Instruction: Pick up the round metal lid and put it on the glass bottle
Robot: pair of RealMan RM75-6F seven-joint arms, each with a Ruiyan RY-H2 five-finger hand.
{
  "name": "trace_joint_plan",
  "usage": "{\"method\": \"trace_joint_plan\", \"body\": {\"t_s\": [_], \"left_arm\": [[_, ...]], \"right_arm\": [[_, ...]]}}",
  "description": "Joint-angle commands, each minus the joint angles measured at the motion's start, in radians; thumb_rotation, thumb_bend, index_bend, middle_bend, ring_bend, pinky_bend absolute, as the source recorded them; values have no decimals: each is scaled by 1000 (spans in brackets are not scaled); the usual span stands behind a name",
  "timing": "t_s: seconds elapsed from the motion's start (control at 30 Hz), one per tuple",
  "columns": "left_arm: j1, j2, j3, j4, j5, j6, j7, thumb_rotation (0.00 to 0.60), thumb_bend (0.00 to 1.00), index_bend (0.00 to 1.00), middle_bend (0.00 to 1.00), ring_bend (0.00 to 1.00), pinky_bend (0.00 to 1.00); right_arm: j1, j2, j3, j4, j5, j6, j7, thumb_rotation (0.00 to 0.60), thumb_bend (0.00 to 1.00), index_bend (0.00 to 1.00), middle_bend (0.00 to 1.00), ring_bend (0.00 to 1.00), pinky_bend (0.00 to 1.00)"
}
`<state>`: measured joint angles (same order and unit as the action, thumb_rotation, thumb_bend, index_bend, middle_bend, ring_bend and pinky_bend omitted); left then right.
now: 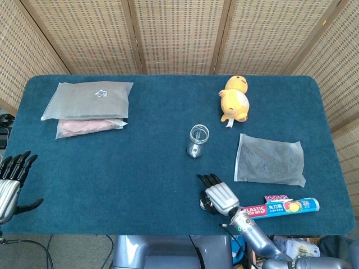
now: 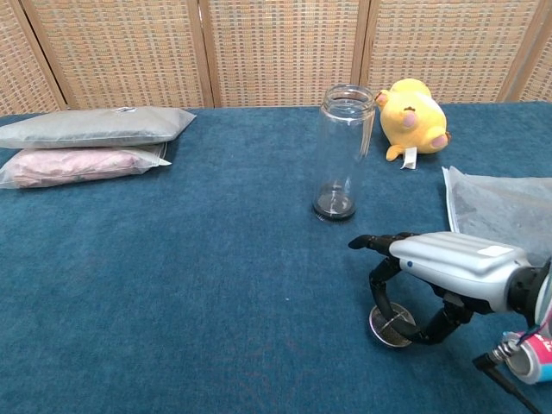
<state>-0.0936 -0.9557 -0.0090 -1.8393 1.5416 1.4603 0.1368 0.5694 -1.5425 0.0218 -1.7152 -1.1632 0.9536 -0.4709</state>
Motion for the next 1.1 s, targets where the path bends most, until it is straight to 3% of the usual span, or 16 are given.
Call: {"method": "trace_joint_plan", "body": {"t_s": [0.03,0.17,0.4,0.6,0.83,1.1], "left_arm": [[0,0,0,0,0,0,-1,600,20,0,0,0,0],[-1,1,-1,1,-3,-2,-6,600,21,0,0,0,0],[3,1,3,-3,14,11,1,600,20,0,0,0,0],[5,-1,5,-6,19,15,7,600,20,0,0,0,0],[7,0,3,-7,16,20,5,600,21,0,0,0,0],[5,-3,-11,-5,-11,20,11,600,20,0,0,0,0]], "right_arm": [[-2,15,0,-18,-11,8,12,600,649,671,0,0,0],[-8,65,3,-65,-42,32,29,600,653,671,0,0,0],[-36,258,-3,-167,-123,95,62,600,658,676,0,0,0],[-33,372,23,-176,-76,92,62,600,670,687,0,0,0],[16,449,120,-140,44,80,58,600,670,687,0,0,0],[166,476,276,-128,215,27,1,600,670,687,0,0,0]]}}
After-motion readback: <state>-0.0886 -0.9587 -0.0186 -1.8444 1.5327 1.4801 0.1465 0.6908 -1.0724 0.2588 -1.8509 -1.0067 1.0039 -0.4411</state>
